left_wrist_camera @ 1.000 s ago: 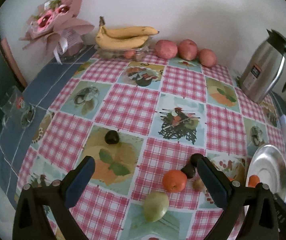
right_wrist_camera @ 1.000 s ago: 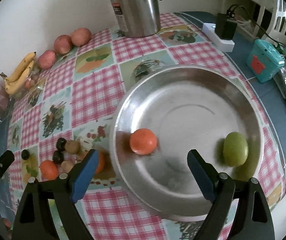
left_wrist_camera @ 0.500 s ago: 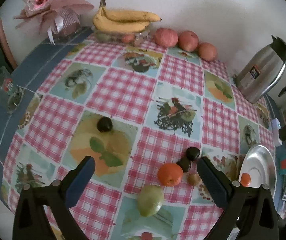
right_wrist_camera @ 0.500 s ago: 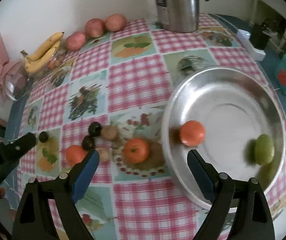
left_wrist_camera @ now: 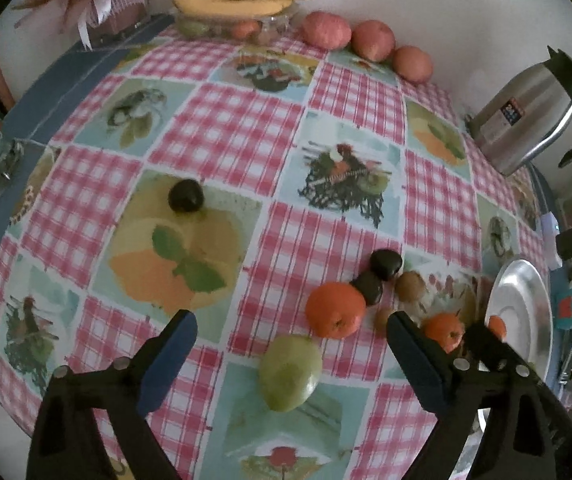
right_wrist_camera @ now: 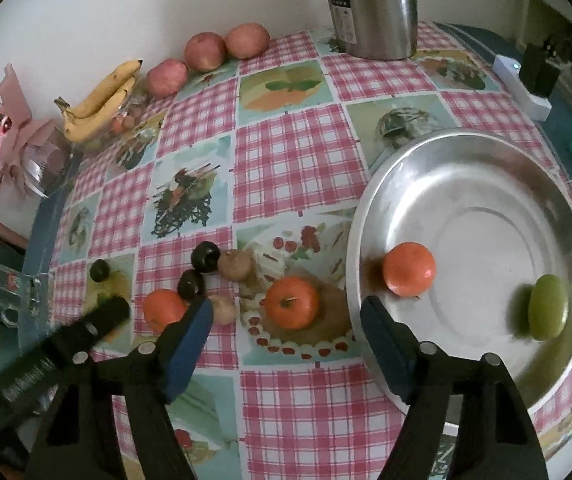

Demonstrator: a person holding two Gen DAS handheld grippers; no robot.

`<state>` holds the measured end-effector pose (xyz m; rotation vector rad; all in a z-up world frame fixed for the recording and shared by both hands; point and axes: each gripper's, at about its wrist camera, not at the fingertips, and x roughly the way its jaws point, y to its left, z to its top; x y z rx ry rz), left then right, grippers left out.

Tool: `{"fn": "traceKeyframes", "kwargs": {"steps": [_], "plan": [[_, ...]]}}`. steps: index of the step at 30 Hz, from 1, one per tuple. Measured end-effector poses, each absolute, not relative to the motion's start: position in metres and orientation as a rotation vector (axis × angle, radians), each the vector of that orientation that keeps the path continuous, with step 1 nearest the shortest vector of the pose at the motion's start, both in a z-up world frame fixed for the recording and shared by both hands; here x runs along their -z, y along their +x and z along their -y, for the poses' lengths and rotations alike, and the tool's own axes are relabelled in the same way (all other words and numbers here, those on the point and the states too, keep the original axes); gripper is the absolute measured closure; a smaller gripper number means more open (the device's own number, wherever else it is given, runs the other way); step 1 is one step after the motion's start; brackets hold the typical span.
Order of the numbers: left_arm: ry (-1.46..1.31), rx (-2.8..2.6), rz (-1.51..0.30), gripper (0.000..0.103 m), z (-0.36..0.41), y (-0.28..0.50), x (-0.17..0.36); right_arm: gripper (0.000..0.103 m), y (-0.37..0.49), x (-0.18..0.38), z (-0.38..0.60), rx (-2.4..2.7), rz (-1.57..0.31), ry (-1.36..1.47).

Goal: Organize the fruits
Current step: 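Move both grippers back toward the remaining fruits beside the plate, then grasp a green pear with the left gripper while the right grasps a stemmed orange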

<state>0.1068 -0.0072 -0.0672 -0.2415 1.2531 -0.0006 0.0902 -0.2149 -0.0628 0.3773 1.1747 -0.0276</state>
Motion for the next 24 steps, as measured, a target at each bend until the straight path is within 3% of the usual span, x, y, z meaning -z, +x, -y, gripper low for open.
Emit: {"fn": "traceKeyframes", "kwargs": {"steps": [8,20,24], "plan": [[-0.19,0.017,-1.308,0.012,0.016,0.101,0.084,0.051,0.094,0.063,0.213,-0.002,-1.168,0.389],[-0.136,0.026,-1.415,0.017,0.031,0.1,0.12,0.055,0.105,0.086,0.202,-0.008,-1.258,0.334],[-0.114,0.022,-1.425,0.023,0.032,0.098,0.124,0.058,0.107,0.092,0.2,0.002,-1.275,0.309]]}}
